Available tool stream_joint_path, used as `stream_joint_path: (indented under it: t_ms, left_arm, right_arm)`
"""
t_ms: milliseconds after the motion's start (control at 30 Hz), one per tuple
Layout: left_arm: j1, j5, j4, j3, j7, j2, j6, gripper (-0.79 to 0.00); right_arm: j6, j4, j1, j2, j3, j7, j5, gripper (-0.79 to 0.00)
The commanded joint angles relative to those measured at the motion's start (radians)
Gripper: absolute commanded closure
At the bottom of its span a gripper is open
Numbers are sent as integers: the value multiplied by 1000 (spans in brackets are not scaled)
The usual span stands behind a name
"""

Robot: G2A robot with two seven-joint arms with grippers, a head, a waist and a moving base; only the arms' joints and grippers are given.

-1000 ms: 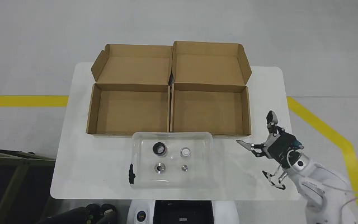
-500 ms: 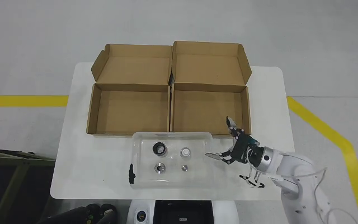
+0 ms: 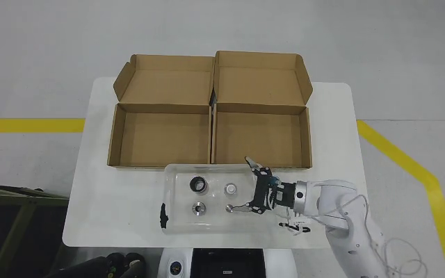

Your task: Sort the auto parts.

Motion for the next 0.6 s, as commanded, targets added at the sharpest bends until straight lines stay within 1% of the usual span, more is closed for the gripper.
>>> stream_joint_path:
  t_ms: [0,233,567]
  left_arm:
    - [0,0,0,0,0,0,0,-785]
    - [0,0,0,0,0,0,0,-785]
    - [0,0,0,0,0,0,0,-785]
  right_arm:
    - [-3,-1,9,1,-24,22,-2,-785]
    - [-9,15,42,6,-93,84,-7,-785]
    - [6,59,74,14,-144,113,-7,-785]
